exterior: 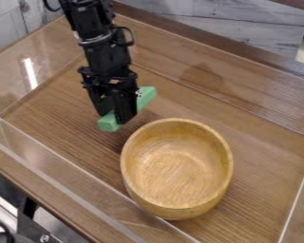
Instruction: Remove the green block from inside the brown bowl and put it on the table
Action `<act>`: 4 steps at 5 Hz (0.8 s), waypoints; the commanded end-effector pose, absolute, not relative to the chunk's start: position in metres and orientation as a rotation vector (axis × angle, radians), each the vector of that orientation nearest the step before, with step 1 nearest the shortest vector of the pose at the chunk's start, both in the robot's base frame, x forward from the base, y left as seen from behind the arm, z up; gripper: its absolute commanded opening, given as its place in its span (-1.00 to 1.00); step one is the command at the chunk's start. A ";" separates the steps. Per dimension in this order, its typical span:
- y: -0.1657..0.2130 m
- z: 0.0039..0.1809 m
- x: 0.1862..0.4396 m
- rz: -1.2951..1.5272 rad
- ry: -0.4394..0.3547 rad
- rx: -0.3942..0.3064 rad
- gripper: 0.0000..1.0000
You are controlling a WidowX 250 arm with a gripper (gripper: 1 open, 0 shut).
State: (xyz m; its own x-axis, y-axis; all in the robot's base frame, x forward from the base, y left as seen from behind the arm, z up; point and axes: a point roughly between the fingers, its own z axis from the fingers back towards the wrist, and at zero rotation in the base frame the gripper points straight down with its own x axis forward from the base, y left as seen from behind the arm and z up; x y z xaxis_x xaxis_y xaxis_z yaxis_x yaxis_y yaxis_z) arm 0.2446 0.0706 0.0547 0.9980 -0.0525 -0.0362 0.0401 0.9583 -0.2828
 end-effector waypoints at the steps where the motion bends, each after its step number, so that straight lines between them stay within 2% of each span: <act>1: 0.078 0.066 0.255 -0.039 -0.004 -0.270 -1.00; 4: 0.080 0.065 0.257 -0.032 0.012 -0.281 -1.00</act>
State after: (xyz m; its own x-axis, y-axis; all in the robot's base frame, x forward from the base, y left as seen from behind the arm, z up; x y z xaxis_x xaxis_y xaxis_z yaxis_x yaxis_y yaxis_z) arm 0.2472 0.0724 0.0519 0.9972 -0.0450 -0.0593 0.0251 0.9533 -0.3010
